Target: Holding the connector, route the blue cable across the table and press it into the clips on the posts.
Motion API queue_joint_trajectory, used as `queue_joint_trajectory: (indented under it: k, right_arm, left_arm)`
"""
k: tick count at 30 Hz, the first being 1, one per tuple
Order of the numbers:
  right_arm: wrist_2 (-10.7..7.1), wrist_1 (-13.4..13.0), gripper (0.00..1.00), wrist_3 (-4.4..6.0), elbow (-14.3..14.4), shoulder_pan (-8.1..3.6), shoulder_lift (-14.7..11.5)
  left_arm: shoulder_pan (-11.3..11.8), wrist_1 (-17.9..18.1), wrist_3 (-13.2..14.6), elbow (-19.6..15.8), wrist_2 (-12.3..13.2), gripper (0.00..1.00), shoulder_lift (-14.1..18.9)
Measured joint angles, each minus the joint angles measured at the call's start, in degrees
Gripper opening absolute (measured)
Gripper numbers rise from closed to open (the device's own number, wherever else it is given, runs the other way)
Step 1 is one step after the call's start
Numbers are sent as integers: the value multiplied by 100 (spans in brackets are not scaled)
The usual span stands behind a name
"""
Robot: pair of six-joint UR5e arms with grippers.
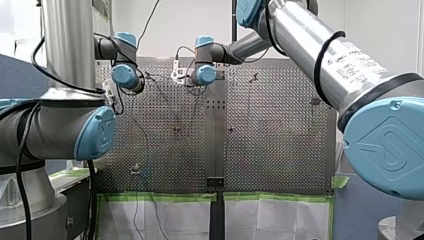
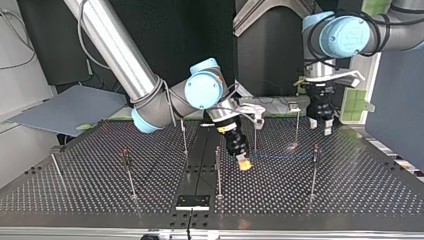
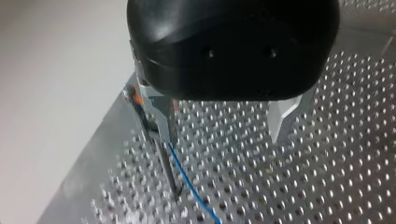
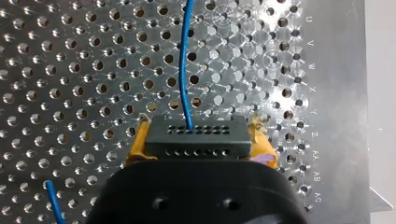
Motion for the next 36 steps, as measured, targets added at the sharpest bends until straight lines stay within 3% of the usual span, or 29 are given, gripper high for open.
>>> queue_joint_trajectory:
  k: [7,15,21,36]
  right_arm:
    - [-5,9,0,0,0,-1,3]
    - [-3,16,0,0,0,-2,4]
    - [-1,33,0,15,0,-1,5]
    - [-7,76,0,26,-1,-38,10]
  left_arm:
    - [-153,-203,371,0,192,98,370]
    - [-294,59,764,32,214,98,663]
    - [-421,309,1027,154,246,98,527]
    - [-631,665,1756,405,-132,98,-191]
